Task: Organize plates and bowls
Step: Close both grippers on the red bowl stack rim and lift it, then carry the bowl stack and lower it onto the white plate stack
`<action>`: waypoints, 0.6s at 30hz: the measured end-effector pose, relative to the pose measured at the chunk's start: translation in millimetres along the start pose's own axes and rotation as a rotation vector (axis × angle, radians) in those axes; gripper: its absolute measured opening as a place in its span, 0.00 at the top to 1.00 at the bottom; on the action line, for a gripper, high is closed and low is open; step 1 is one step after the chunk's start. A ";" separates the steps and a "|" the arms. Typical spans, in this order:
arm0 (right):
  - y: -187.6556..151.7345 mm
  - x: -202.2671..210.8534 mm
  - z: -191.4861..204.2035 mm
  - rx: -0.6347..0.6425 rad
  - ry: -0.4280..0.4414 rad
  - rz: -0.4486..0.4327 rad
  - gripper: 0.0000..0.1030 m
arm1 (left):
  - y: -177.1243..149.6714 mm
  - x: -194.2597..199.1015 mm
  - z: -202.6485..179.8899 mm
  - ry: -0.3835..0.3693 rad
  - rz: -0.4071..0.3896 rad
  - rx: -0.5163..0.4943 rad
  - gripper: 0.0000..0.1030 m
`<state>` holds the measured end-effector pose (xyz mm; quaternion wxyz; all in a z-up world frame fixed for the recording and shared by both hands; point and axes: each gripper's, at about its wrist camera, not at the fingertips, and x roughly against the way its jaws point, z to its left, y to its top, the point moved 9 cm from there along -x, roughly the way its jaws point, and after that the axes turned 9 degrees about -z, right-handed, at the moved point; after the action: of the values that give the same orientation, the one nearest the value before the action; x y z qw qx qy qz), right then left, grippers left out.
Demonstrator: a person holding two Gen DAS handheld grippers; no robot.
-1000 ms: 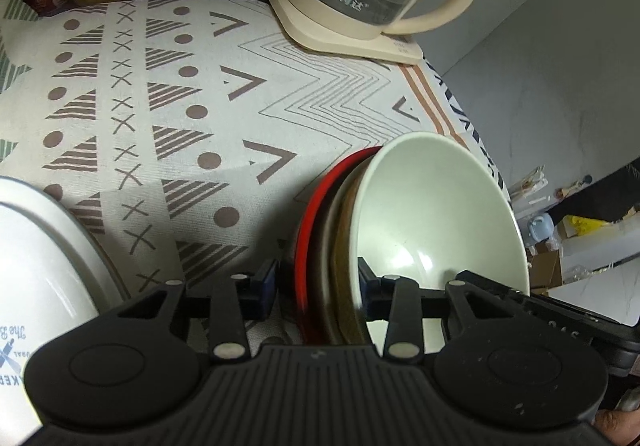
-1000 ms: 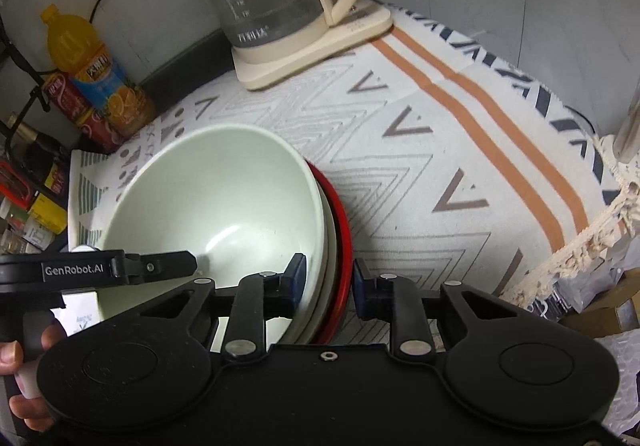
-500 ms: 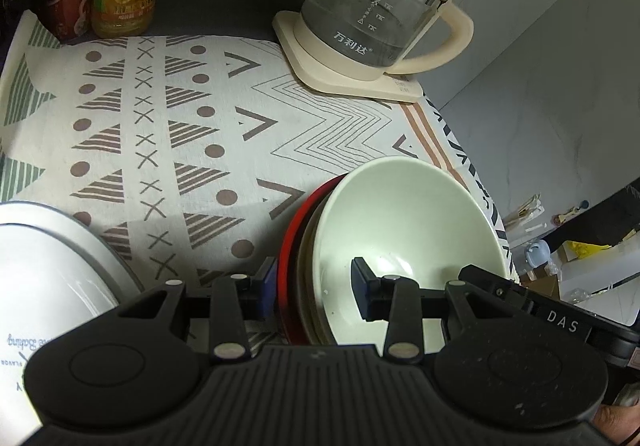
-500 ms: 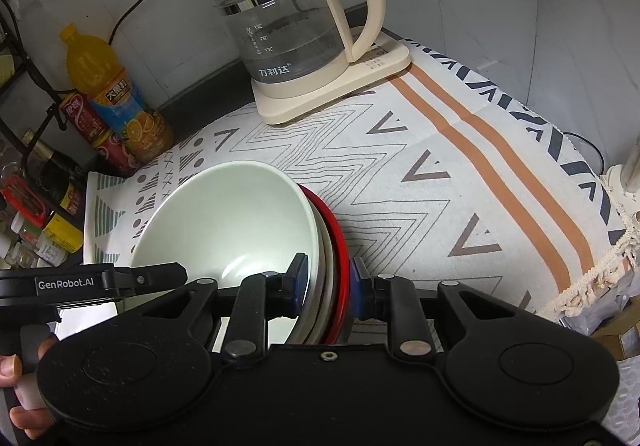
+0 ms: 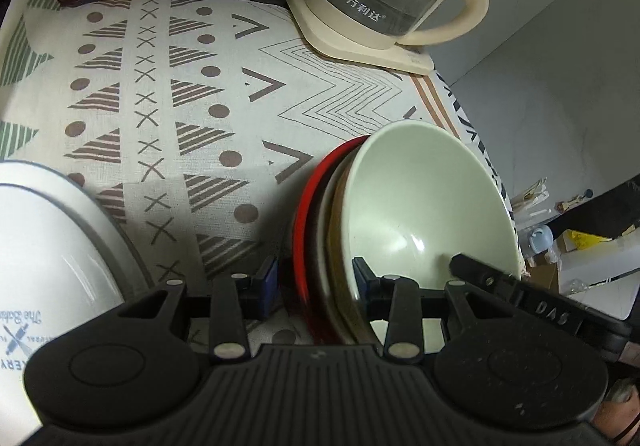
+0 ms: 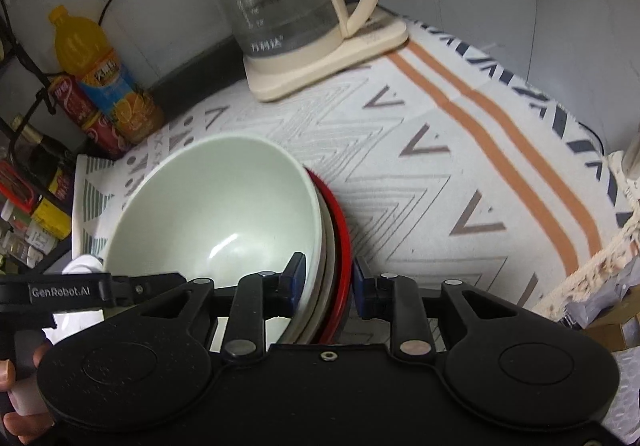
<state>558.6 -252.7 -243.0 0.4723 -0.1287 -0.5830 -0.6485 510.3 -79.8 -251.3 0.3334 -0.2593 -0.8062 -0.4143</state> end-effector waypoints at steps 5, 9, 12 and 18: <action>-14.8 -9.9 2.0 -0.016 -0.002 0.078 0.69 | -1.3 -3.3 2.4 -0.014 0.031 0.011 0.64; -12.8 -9.7 3.6 -0.009 0.002 0.091 0.71 | -1.7 -7.3 5.3 -0.022 0.058 0.030 0.64; -11.6 -8.9 1.3 -0.038 0.011 0.094 0.72 | -0.9 -7.1 5.9 -0.027 0.049 0.046 0.64; -13.3 -5.0 5.5 -0.046 0.018 0.084 0.73 | 2.7 0.9 6.1 -0.027 0.027 0.039 0.64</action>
<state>549.0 -247.2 -253.4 0.5013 -0.1578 -0.5577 -0.6425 509.6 -73.2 -251.9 0.3327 -0.2692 -0.8151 -0.3905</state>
